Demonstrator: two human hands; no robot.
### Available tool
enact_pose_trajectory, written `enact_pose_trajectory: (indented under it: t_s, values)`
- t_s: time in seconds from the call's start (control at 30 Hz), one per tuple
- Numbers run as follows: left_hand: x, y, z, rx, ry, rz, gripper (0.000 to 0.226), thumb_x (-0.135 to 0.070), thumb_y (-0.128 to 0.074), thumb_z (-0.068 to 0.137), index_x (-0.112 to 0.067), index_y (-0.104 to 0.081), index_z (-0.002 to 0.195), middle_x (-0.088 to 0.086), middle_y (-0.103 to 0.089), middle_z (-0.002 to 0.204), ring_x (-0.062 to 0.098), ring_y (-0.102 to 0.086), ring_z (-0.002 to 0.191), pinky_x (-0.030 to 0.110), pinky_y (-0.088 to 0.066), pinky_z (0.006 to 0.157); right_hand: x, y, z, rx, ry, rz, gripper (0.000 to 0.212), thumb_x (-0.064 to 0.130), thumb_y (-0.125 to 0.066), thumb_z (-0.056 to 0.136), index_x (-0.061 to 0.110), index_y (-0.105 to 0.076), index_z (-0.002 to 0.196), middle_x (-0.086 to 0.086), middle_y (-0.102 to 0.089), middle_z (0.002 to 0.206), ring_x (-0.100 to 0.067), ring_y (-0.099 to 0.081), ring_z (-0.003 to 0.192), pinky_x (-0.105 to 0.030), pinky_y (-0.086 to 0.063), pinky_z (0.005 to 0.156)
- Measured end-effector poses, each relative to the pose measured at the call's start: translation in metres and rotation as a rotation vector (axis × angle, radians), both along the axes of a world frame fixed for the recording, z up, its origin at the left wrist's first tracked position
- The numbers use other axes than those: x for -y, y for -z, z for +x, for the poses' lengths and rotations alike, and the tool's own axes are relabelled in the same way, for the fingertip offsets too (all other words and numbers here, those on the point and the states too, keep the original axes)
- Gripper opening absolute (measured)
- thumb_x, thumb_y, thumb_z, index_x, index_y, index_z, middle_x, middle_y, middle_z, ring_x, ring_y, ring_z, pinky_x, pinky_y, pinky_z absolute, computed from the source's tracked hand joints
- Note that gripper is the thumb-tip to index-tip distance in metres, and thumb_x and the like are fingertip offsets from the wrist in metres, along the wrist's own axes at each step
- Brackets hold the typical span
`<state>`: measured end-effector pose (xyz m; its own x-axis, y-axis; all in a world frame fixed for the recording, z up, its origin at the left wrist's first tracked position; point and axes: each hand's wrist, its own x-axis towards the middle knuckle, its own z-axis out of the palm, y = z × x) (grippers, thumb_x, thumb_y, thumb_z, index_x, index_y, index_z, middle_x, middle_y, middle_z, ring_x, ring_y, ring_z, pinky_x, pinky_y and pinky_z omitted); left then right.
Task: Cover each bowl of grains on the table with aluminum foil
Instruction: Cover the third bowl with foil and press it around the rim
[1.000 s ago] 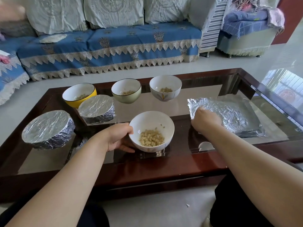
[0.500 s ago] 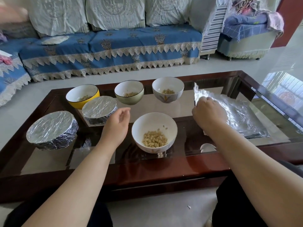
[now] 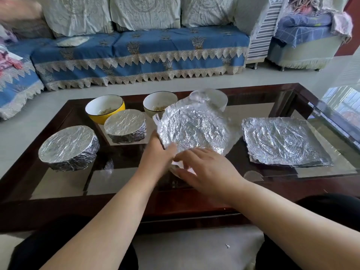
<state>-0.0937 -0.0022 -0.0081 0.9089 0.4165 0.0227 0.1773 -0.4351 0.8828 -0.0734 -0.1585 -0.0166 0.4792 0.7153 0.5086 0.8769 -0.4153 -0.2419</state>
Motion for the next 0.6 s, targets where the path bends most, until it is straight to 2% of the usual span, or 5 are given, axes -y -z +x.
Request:
enact_pose_trajectory:
  t_s: [0.13, 0.2, 0.27, 0.4, 0.6]
  values:
    - [-0.023, 0.001, 0.005, -0.123, -0.003, -0.060, 0.023, -0.026, -0.061, 0.095, -0.017, -0.057, 0.116, -0.006, -0.064, 0.101, 0.008, -0.059, 0.090, 0.026, -0.044, 0.073, 0.018, -0.012, 0.019, -0.204, 0.178, 0.237, 0.035, 0.045, -0.053, 0.091, 0.018, -0.061, 0.112, 0.004, -0.066, 0.101, -0.012, -0.060, 0.093, -0.032, -0.051, 0.079]
    - [-0.034, 0.001, 0.007, -0.163, -0.013, -0.107, 0.032, -0.031, -0.064, 0.095, -0.013, -0.059, 0.121, 0.002, -0.067, 0.109, 0.017, -0.062, 0.100, 0.033, -0.048, 0.086, 0.032, -0.016, 0.042, -0.231, 0.408, 0.273, 0.037, 0.039, -0.061, 0.090, 0.017, -0.058, 0.120, -0.004, -0.058, 0.122, -0.021, -0.054, 0.112, -0.041, -0.048, 0.094]
    - [-0.043, 0.003, 0.010, -0.189, -0.039, -0.111, 0.041, -0.034, -0.066, 0.093, -0.011, -0.058, 0.126, 0.005, -0.066, 0.115, 0.023, -0.061, 0.107, 0.037, -0.046, 0.094, 0.045, -0.016, 0.065, -0.484, 0.583, 0.185, 0.059, 0.043, -0.068, 0.086, 0.017, -0.045, 0.134, -0.008, -0.045, 0.137, -0.025, -0.046, 0.123, -0.042, -0.041, 0.103]
    - [-0.046, 0.007, 0.015, -0.250, -0.019, -0.087, 0.062, -0.039, -0.068, 0.090, -0.010, -0.047, 0.141, 0.009, -0.056, 0.138, 0.027, -0.052, 0.125, 0.044, -0.041, 0.107, 0.050, -0.008, 0.087, -1.024, 0.640, 0.167, 0.091, 0.044, -0.078, 0.077, 0.017, -0.027, 0.148, -0.010, -0.048, 0.142, -0.027, -0.053, 0.121, -0.041, -0.045, 0.098]
    - [-0.044, 0.010, 0.014, -0.301, -0.016, -0.033, 0.084, -0.041, -0.069, 0.090, -0.011, -0.025, 0.154, 0.008, -0.031, 0.158, 0.028, -0.034, 0.142, 0.043, -0.031, 0.114, 0.040, 0.000, 0.082, -1.042, 0.605, 0.129, 0.090, 0.025, -0.080, 0.078, 0.019, -0.026, 0.150, -0.012, -0.043, 0.146, -0.028, -0.048, 0.126, -0.035, -0.041, 0.095]
